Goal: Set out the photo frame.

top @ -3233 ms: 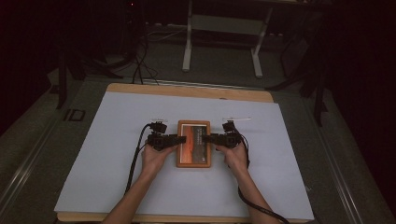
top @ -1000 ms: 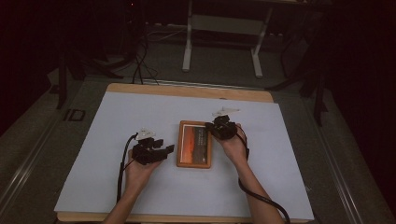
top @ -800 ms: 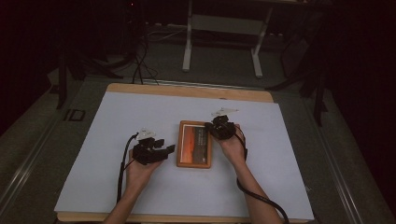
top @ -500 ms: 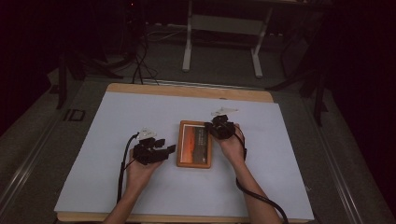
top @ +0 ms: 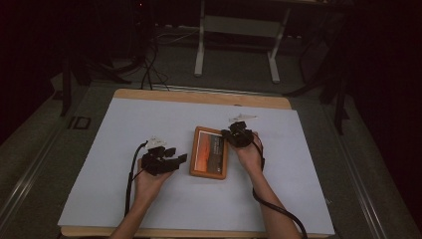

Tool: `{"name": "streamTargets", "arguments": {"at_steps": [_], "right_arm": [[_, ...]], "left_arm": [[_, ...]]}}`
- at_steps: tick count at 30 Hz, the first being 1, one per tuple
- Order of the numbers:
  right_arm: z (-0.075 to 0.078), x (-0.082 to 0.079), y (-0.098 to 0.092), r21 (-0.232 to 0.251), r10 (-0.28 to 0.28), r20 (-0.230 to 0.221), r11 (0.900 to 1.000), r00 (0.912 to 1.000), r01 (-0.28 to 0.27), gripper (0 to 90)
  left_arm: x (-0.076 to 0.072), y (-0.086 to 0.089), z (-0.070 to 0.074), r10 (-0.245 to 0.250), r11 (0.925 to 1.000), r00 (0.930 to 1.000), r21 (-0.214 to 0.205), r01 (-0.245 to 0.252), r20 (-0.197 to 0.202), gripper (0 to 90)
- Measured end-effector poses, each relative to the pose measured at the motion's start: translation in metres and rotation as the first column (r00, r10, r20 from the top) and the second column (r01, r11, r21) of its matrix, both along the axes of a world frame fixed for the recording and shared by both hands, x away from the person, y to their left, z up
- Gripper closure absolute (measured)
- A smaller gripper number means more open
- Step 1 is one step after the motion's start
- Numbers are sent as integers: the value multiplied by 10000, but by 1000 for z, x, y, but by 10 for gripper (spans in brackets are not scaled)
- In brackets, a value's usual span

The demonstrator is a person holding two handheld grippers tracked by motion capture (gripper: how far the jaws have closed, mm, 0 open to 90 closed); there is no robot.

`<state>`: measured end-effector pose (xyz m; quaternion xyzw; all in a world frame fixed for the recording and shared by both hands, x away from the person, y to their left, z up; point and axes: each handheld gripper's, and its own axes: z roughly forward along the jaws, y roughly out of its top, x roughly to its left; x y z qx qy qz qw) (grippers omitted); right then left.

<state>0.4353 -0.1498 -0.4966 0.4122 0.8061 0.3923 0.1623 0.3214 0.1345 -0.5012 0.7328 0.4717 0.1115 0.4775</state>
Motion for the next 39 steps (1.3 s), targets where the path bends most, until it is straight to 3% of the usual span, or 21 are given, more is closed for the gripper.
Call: {"name": "streamTargets", "arguments": {"at_steps": [10, 11, 26, 39], "right_arm": [[-16, 6, -12, 0, -471, -442, 9989, 9979, 471, 899], [-20, 7, -18, 369, -594, -611, 9974, 9964, 618, 899], [-20, 7, -18, 309, -529, -666, 9980, 9964, 550, 899], [-20, 8, -18, 301, -504, -673, 9982, 9965, 525, 899]], "left_arm": [[-1, 0, 2, -56, 9998, 10000, -216, 56, 5, 412], [-1, -1, 2, -47, 9997, 10000, -243, 47, 5, 409], [-4, -15, 4, -651, 9971, 9977, -372, 658, 186, 318], [-6, -40, -2, -1270, 9909, 9919, -445, 1268, -29, 290]]}}
